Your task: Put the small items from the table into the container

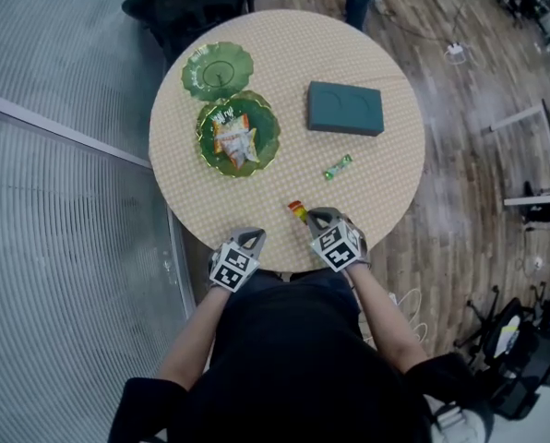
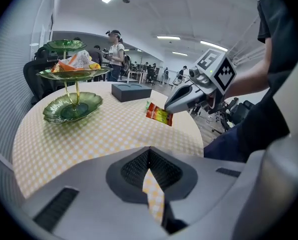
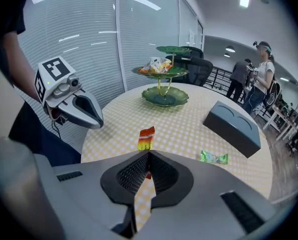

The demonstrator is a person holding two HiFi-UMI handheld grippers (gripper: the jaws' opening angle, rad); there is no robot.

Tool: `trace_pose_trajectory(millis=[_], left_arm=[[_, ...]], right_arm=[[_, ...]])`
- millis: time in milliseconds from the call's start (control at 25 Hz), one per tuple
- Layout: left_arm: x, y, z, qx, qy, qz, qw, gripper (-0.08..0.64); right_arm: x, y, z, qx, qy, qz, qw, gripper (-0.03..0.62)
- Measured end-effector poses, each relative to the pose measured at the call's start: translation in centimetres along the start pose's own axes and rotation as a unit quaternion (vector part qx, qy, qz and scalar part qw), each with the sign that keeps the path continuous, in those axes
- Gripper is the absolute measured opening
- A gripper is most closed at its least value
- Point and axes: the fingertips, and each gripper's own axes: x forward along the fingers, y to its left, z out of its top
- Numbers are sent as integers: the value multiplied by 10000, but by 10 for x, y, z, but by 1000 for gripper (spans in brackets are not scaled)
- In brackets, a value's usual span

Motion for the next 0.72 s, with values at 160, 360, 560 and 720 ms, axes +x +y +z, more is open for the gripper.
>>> trace_pose_trajectory(millis=[160,360,560,720], left_arm=[[-10,5,-5,25,-7,99,9999,2],[-23,13,-4,-10,-124,319,9994,2],[-34,25,13,-48,-315,616,9976,2],[-42,29,28,-82,-423,881,9952,2]], right_arm=[[-8,-2,17,-51,-163,-112,9998,28],[-17,-3,32,-152,-340,-216,9991,28],[-24,-6,44,-241,-511,-206,9982,28],[-28,-8,54,-386,-651,-99,9971,28]])
